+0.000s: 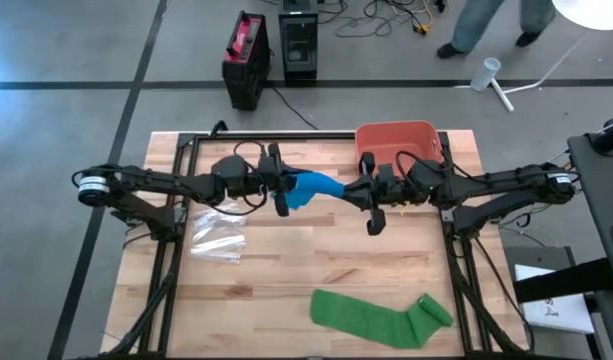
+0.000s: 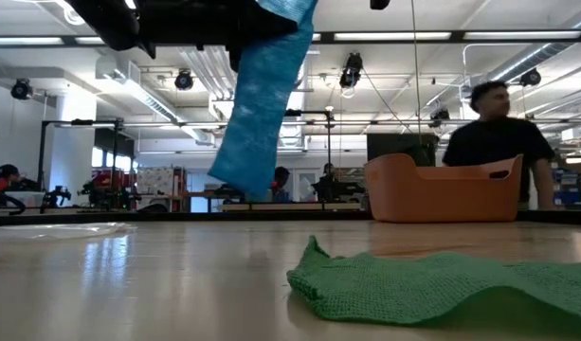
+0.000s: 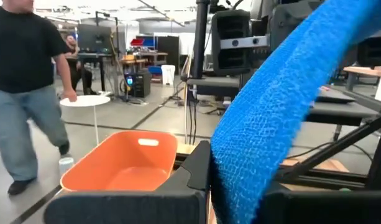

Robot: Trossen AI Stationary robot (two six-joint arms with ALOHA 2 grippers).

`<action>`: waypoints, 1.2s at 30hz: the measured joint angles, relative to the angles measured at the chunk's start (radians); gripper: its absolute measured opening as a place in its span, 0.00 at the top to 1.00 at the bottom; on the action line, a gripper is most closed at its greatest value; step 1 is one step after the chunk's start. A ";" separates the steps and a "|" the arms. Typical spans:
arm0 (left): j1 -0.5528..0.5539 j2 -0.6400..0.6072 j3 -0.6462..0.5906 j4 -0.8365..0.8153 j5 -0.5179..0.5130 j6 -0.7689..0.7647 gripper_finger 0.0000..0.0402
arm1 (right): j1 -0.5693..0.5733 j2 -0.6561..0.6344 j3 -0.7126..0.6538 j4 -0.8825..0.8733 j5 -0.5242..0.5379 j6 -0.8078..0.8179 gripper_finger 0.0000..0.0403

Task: Roll bandage
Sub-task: Roll the blue bandage

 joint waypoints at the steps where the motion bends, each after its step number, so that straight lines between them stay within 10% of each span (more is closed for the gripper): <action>1: -0.002 0.006 0.000 0.007 0.000 -0.009 1.00 | -0.005 0.000 0.000 0.004 0.002 0.007 0.99; 22: -0.109 0.056 -0.001 0.023 0.199 -0.108 1.00 | -0.013 0.001 -0.001 -0.160 0.461 -0.497 0.99; 36: -0.116 0.054 -0.003 -0.016 0.213 -0.017 1.00 | -0.011 0.006 -0.001 -0.171 0.388 -0.558 0.99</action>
